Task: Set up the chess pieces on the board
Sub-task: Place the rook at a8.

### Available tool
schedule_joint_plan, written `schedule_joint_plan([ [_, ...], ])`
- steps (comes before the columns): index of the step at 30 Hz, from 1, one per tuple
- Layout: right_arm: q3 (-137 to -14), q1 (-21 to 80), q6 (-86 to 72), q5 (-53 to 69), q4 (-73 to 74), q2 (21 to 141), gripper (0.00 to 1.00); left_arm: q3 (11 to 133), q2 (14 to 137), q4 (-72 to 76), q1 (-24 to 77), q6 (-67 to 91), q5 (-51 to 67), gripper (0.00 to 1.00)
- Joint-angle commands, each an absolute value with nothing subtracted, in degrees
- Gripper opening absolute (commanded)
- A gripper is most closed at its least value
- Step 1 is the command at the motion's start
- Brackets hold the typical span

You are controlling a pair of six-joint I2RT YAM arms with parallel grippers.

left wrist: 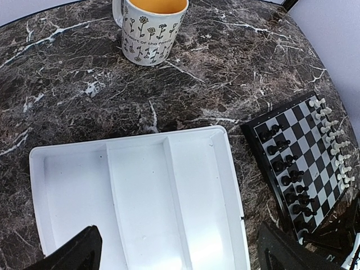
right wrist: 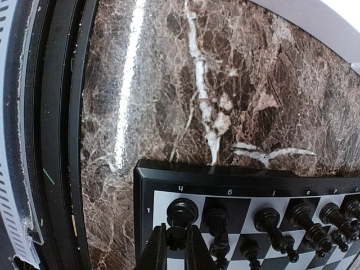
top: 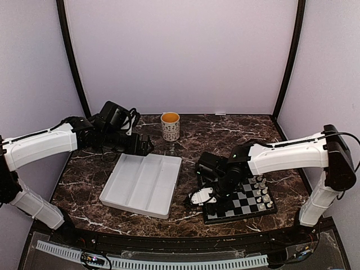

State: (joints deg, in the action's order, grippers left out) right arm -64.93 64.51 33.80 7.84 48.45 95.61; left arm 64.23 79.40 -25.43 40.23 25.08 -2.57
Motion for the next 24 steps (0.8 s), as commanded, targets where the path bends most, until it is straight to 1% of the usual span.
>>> schedule_joint_plan([
  [1, -65.93, 65.04, 33.84, 6.65, 50.46, 96.34, 0.08, 63.21, 77.47, -24.86, 40.17, 25.44, -1.66, 0.99],
  [24, -63.02, 65.04, 32.92, 4.3, 52.49, 96.24, 0.08, 62.75, 78.85, -22.97, 40.12, 25.93, -0.17, 0.99],
])
